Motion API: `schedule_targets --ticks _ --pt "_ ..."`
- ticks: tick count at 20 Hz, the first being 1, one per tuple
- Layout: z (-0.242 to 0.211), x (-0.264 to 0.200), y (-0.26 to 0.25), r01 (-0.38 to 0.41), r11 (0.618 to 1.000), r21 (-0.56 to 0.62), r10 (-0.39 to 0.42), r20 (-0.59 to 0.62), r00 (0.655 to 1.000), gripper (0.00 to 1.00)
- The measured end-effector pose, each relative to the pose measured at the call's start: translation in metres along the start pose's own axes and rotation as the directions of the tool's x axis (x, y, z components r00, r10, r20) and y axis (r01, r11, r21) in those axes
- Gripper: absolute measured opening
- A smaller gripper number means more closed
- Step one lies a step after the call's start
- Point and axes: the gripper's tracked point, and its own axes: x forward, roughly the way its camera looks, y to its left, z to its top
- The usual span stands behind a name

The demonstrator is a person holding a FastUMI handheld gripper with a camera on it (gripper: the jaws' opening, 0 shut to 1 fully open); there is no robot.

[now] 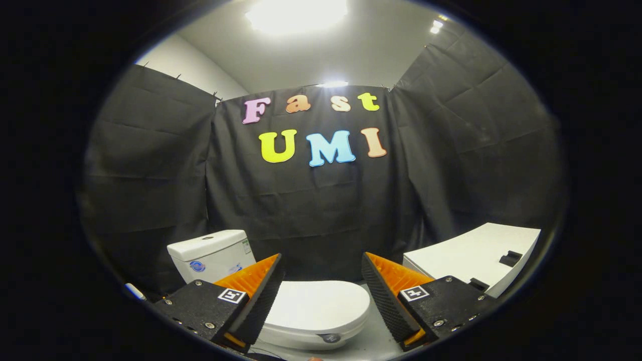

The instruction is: Open the toilet lid.

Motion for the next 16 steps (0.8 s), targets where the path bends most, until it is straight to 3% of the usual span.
schedule_targets --ticks 5,7,12,16 --pt "-0.022 0.011 0.009 -0.010 0.999 0.038 0.010 -0.019 1.000 0.96" --pt "-0.039 0.018 0.010 -0.005 0.994 0.109 0.009 -0.040 0.999 0.96" --pt "-0.099 0.030 0.018 0.030 0.966 0.255 0.012 -0.161 0.987 0.96" --pt "-0.141 0.031 0.023 0.066 0.923 0.380 0.032 -0.245 0.969 0.96"
